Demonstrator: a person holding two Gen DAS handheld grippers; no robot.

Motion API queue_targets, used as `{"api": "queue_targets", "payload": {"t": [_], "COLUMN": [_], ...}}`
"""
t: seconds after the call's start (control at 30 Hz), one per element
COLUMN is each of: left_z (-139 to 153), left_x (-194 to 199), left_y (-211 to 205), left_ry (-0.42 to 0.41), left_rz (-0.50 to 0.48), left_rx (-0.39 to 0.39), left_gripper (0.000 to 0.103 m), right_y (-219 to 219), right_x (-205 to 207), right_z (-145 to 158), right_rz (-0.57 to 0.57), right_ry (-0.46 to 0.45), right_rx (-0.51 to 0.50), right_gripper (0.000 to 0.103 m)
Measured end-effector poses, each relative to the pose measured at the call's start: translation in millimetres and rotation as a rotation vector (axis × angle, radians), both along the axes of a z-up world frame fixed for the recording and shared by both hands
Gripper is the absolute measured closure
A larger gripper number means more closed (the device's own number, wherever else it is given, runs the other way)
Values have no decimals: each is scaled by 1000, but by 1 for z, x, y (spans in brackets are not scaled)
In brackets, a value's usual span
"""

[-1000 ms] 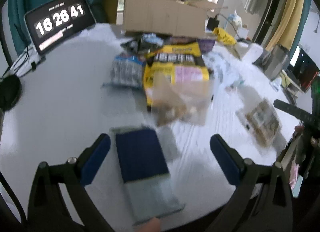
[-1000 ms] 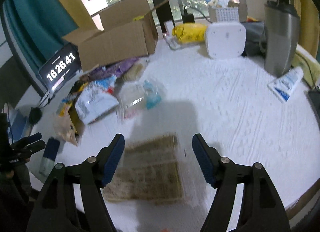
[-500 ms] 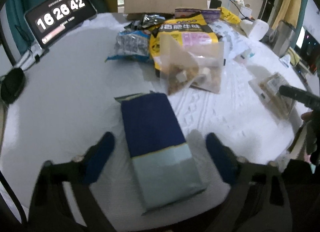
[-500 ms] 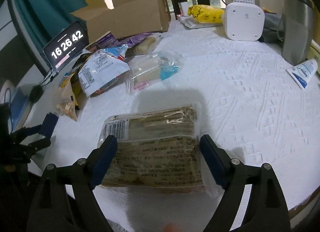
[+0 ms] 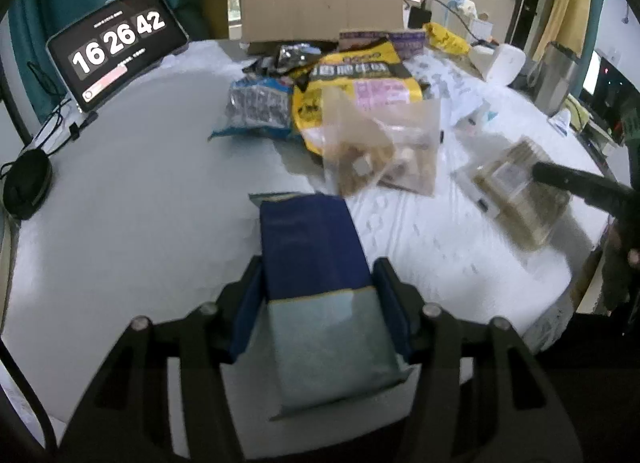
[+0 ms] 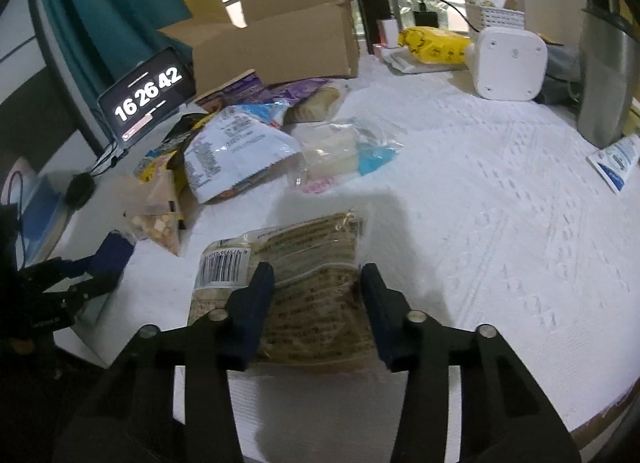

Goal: Organize snacks
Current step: 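Grasp the clear biscuit pack with the right tool while the left tool grasps the navy packet, then lift both held packets and carry them toward the cardboard box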

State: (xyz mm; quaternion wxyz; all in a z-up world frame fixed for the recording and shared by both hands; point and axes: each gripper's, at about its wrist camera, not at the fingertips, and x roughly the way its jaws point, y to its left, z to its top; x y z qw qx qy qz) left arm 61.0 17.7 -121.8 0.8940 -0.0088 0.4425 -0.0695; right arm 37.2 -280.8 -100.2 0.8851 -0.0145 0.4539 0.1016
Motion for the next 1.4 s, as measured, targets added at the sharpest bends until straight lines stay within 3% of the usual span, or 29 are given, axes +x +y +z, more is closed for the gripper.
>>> {"api": "queue_targets", "payload": {"t": [0.1,0.33,0.67,1.4], "left_z": [7,22,38,87], "left_x": [0,5,19,77], "left_y": [1,9,18,31], "left_ry": [-22,-69,-118,-253], "left_rz": [0,14,29,69], "left_rx": [2,7,15,-12], "left_gripper": [49,49,49,49], "right_y": [5,17,26,8], "right_x": [1,1,8,45], "right_z": [2,19,55,124], "right_rz": [12,51,88,43], "right_ry": [-4,-65,-179,-365], "right_rx": [14,-17,-73,-128], "right_gripper": [72,83,86,87]}}
